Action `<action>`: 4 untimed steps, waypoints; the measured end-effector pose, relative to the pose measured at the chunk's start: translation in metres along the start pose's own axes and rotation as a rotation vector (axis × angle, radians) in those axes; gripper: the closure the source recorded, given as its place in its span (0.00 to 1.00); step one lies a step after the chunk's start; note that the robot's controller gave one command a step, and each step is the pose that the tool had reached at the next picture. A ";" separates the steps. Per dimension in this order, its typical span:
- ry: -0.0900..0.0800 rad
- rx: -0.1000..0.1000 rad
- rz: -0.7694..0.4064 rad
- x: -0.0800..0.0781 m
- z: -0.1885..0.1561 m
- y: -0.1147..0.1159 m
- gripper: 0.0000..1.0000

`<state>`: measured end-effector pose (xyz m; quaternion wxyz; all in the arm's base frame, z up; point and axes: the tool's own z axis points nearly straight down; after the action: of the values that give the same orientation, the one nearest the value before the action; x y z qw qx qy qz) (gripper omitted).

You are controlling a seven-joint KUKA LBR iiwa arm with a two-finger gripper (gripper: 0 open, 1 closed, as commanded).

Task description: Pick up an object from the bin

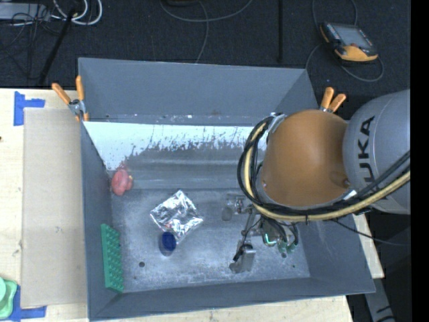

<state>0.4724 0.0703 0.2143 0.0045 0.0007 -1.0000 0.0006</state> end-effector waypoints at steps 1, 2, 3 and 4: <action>-0.002 -0.003 -0.045 -0.012 0.081 0.107 0.00; -0.009 0.000 0.000 -0.073 0.148 0.084 0.00; -0.008 -0.001 0.001 -0.072 0.144 0.085 1.00; -0.017 -0.004 -0.015 -0.078 0.035 0.095 1.00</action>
Offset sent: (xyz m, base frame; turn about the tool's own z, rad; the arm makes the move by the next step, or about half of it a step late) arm 0.0130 0.1017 -0.0771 -0.0370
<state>0.5504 0.1652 0.1782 -0.0038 0.0081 -1.0000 -0.0014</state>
